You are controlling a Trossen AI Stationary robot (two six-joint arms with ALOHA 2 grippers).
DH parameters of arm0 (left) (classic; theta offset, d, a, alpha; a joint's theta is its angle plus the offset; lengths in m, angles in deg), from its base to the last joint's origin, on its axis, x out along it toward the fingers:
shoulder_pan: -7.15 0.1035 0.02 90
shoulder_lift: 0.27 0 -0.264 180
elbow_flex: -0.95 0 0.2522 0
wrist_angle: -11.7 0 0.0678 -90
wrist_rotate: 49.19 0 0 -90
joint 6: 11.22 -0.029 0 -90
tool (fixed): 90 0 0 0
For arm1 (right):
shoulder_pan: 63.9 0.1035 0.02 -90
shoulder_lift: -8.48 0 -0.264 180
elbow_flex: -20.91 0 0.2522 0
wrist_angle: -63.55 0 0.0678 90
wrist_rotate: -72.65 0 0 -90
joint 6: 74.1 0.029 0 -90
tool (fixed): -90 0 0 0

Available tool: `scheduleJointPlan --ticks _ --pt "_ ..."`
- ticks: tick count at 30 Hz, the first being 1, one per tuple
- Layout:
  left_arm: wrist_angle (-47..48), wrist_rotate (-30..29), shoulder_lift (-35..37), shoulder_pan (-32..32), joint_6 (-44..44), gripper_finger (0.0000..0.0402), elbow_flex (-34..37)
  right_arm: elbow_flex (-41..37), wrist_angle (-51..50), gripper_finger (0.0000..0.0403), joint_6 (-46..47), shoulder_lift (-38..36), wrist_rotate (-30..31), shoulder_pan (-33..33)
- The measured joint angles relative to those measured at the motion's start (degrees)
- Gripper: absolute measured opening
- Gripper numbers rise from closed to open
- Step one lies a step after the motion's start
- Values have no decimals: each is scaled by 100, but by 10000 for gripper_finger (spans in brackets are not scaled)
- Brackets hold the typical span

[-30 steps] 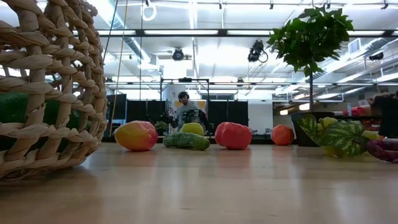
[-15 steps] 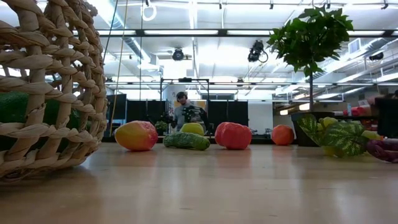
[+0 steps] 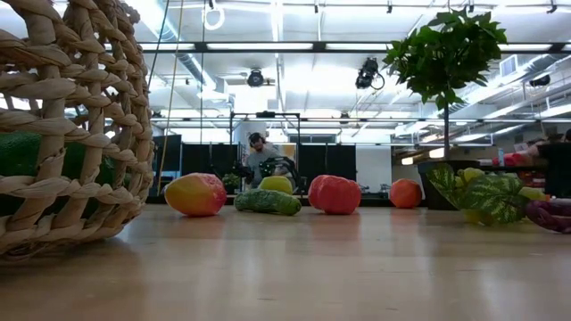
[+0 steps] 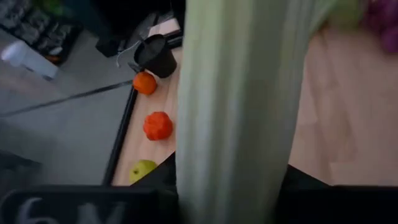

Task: Build produce basket
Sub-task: Put the celery into the basket

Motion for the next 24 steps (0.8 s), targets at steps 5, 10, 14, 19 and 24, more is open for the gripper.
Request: scheduleJointPlan --ticks 5,10,14,19,24 --pt "188 -31 325 -388 765 109 0 -2 -13 166 -135 0 -340 -148" --pt "246 -45 566 -836 1400 109 -1 -2 -8 166 -367 0 -391 -294" --pt "248 -36 664 -1253 1785 109 -2 -6 -8 166 -536 0 -399 -380" --pt "457 -88 867 -1823 2720 110 -4 -11 -15 166 -740 -35 -308 -420" --pt "962 -442 1053 -2621 3653 110 -11 -13 1 165 -790 -79 -79 -414"
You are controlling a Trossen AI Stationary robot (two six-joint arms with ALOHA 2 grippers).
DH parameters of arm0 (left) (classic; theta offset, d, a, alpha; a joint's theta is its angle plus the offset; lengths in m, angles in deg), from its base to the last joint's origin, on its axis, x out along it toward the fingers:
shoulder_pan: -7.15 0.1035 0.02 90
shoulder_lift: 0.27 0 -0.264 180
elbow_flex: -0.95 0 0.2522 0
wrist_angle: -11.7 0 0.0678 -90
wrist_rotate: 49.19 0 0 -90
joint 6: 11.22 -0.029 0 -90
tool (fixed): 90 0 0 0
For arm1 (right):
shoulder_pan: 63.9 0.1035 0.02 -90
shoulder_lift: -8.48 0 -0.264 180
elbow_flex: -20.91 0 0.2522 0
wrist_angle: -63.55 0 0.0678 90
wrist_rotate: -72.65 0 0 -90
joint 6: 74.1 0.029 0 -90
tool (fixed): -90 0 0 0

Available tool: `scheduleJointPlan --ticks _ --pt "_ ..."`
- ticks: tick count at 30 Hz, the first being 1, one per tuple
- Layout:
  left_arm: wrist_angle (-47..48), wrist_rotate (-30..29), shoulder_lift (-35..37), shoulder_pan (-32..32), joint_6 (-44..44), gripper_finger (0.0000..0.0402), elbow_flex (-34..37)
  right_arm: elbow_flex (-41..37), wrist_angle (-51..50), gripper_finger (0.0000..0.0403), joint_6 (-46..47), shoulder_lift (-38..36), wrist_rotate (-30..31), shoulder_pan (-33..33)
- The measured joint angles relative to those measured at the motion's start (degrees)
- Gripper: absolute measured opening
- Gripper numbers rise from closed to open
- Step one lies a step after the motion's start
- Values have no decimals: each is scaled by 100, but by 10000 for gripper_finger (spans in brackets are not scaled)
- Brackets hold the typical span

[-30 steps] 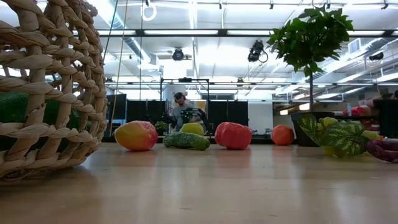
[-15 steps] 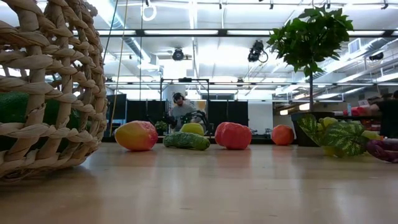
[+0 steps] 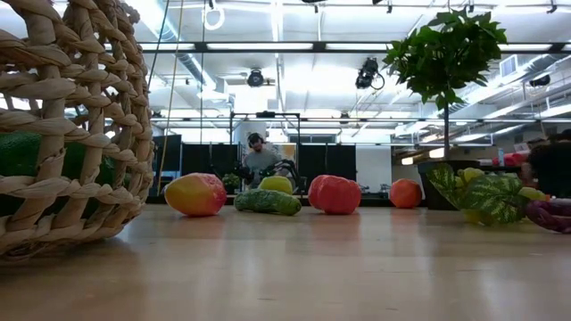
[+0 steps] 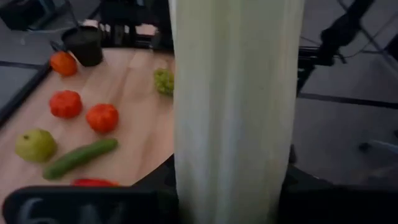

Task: Build produce basket
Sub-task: Put the celery into the basket, then put the cucumber into the basket

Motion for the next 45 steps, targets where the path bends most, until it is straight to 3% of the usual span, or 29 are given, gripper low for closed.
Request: scheduleJointPlan --ticks 6,11,18,32,40,45 --pt "819 -60 22 -877 1524 110 2 0 40 165 15 0 349 41" --pt "1469 -810 22 -1476 2924 116 267 0 42 165 2 0 643 73" --pt "1494 -815 16 -1112 4716 158 757 0 43 165 175 0 1048 175" --pt "1449 -405 13 -1032 4413 317 960 2 35 165 207 0 1337 464" --pt "1457 639 -33 -812 4399 321 993 2 35 165 148 0 1332 490" --pt "1290 468 -72 -760 4458 309 994 4 6 165 30 0 1219 490"
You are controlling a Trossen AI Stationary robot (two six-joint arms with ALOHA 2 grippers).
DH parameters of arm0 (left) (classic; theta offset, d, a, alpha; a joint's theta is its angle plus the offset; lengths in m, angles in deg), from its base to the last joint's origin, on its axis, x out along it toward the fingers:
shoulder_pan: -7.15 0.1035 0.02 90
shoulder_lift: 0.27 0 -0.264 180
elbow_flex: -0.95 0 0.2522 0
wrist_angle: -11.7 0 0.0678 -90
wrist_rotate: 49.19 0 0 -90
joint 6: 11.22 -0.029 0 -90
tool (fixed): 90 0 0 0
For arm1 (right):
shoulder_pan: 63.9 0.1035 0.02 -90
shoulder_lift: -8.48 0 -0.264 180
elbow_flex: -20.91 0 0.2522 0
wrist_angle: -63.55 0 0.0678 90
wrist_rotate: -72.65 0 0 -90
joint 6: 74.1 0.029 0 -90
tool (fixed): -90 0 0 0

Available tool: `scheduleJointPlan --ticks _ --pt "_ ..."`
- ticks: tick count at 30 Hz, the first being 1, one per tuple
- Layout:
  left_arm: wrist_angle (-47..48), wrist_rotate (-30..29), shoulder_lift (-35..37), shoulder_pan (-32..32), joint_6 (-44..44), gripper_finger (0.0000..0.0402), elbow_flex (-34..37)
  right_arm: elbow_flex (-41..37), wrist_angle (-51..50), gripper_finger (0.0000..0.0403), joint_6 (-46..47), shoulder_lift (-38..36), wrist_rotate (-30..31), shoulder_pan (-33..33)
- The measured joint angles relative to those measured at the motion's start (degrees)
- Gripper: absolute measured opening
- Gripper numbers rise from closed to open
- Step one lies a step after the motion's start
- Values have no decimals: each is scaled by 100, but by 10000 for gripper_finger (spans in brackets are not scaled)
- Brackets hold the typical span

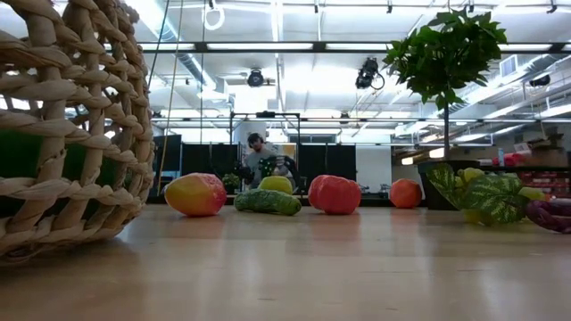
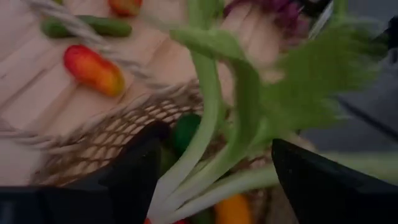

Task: Build produce basket
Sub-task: Put the cucumber into the basket

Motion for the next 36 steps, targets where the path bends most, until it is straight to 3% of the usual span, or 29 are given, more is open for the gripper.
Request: scheduleJointPlan --ticks 6,11,13,20,25,30,36 --pt "-1153 -157 11 287 -883 288 -59 0 -80 165 -260 0 -55 0" --pt "-2136 981 9 658 -1870 273 -63 1 -87 165 -332 0 -150 0" --pt "-2473 1181 10 788 -2281 266 -61 1 -87 165 -332 0 -253 0" --pt "-3498 722 388 1409 -3522 226 -66 2 -207 165 -598 0 -312 -7" --pt "-4075 719 753 1984 -4319 199 -65 2 -1164 165 -1112 0 -286 -11" --pt "-4303 719 964 2477 -4897 178 -66 2 -2217 165 -2075 0 663 -11" --pt "-4471 727 984 2823 -5674 170 -249 2 -2170 165 -3019 0 2106 -11"
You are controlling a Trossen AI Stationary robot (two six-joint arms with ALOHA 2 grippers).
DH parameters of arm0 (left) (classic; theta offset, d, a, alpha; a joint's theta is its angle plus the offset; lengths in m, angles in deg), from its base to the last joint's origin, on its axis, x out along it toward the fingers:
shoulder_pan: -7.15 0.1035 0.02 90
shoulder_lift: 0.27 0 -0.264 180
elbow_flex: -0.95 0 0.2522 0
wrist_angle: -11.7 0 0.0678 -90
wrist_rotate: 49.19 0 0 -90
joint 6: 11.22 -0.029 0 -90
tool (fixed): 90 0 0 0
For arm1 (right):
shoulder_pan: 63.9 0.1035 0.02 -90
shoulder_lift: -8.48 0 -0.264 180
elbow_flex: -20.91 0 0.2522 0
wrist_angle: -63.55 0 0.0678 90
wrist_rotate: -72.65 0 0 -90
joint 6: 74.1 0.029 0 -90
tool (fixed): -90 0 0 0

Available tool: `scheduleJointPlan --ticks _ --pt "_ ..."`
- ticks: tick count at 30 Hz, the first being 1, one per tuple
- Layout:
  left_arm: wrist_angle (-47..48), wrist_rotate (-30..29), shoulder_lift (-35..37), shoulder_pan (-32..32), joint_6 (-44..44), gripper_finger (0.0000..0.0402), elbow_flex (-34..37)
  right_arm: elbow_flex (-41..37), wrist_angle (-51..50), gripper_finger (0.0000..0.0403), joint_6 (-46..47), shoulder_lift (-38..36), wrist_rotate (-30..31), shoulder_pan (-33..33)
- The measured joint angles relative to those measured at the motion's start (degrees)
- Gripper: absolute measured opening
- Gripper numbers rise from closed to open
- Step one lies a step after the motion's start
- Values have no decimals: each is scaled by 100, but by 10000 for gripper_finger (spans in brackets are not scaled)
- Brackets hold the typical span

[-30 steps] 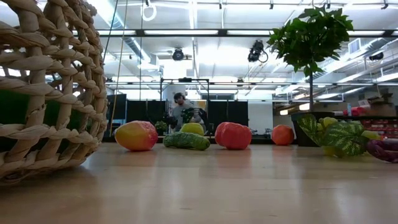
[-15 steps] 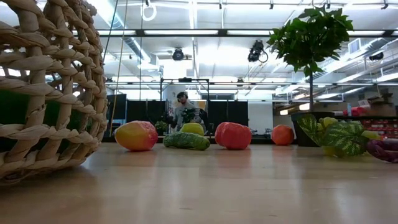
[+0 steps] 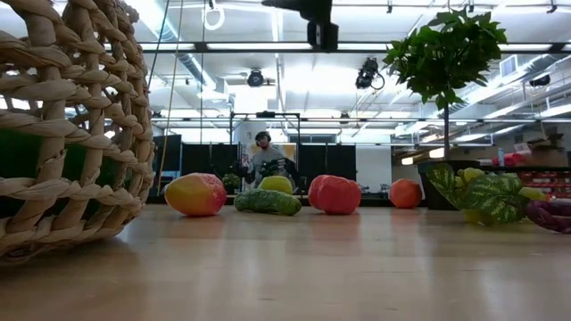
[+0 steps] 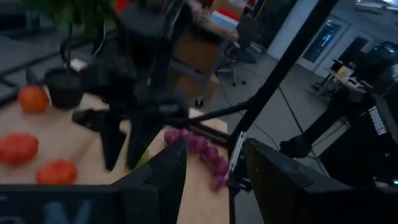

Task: Build produce basket
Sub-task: Put the cucumber into the basket

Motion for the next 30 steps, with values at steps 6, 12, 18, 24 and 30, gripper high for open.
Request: scheduleJointPlan --ticks 6,12,18,24,30 --pt "14 -4 2 332 -844 186 -634 7 -27 173 -585 106 915 -54" --pt "123 3 -10 841 -1137 211 -1005 2 151 239 -796 696 1106 -140" --pt "335 -15 -50 1501 -968 233 -1040 -2 49 319 -1198 1345 1476 -314" --pt "928 -16 -251 2038 -326 237 -1031 0 68 359 -1844 1891 1998 -599" --pt "838 -20 -463 2415 -154 232 -1045 0 37 359 -2036 2364 2095 -812"
